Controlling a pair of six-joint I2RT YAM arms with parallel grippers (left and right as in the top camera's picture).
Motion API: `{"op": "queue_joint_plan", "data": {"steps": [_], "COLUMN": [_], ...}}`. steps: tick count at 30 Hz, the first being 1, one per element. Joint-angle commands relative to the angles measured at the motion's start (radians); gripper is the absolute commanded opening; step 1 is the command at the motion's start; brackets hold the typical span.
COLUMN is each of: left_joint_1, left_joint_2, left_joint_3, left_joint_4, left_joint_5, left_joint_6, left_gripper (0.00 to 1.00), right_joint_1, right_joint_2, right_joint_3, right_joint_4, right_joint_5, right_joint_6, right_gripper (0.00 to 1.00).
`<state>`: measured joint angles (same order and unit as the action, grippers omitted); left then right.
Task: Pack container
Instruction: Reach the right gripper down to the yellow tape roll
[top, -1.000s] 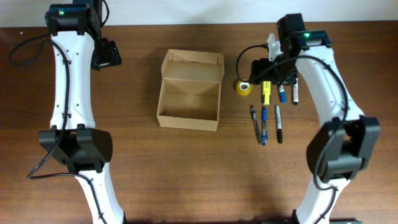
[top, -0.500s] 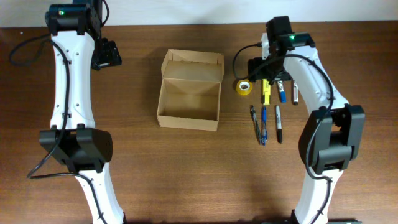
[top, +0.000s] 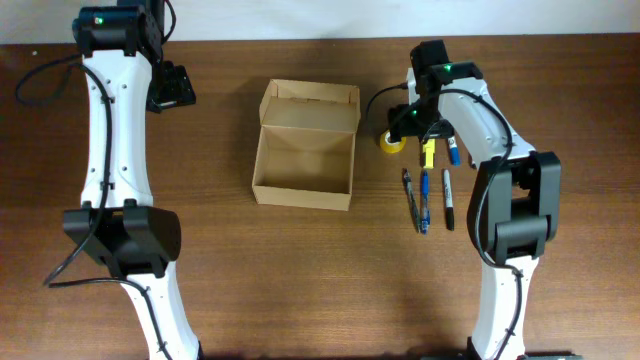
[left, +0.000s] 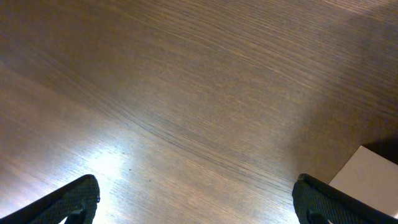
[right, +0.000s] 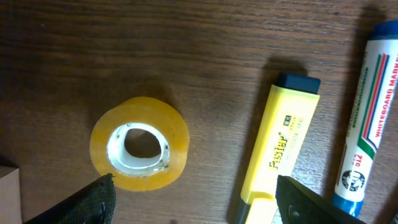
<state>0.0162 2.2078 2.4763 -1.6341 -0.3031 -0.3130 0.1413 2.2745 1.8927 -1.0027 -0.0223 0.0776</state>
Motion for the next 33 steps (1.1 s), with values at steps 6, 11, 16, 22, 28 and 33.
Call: {"op": "queue_joint_plan", "data": {"steps": [6,11,16,22,28,33], "left_joint_1": [0.003,0.003,0.003,0.003,0.003,0.003], "left_joint_2": [-0.003,-0.003,-0.003,-0.003,-0.003,-0.003], "left_joint_3": [-0.005,-0.005,-0.005,-0.005,-0.005,-0.005], "left_joint_4": [0.002,0.002,0.002,0.002,0.002,0.002], "left_joint_5": [0.0,0.0,0.0,0.0,0.0,0.0], "left_joint_6": [0.005,0.005,0.005,0.005,0.005,0.005], "left_gripper": [1.0,1.0,1.0,1.0,1.0,1.0], "right_joint_1": [0.004,0.004,0.005,0.005,0.005,0.02], "right_joint_2": [0.03,0.049,0.068,0.089,0.09,0.09], "right_joint_3": [0.017,0.017,0.017,0.017,0.016,0.017], "right_joint_4": [0.023,0.029,0.039,0.04,0.046,0.047], "right_joint_5": [0.02,0.021,0.02,0.02,0.02,0.02], "right_joint_6": [0.002,0.002,0.002,0.002,0.002,-0.014], "right_gripper": [0.82,0.82,0.82,0.82,0.79,0.79]}}
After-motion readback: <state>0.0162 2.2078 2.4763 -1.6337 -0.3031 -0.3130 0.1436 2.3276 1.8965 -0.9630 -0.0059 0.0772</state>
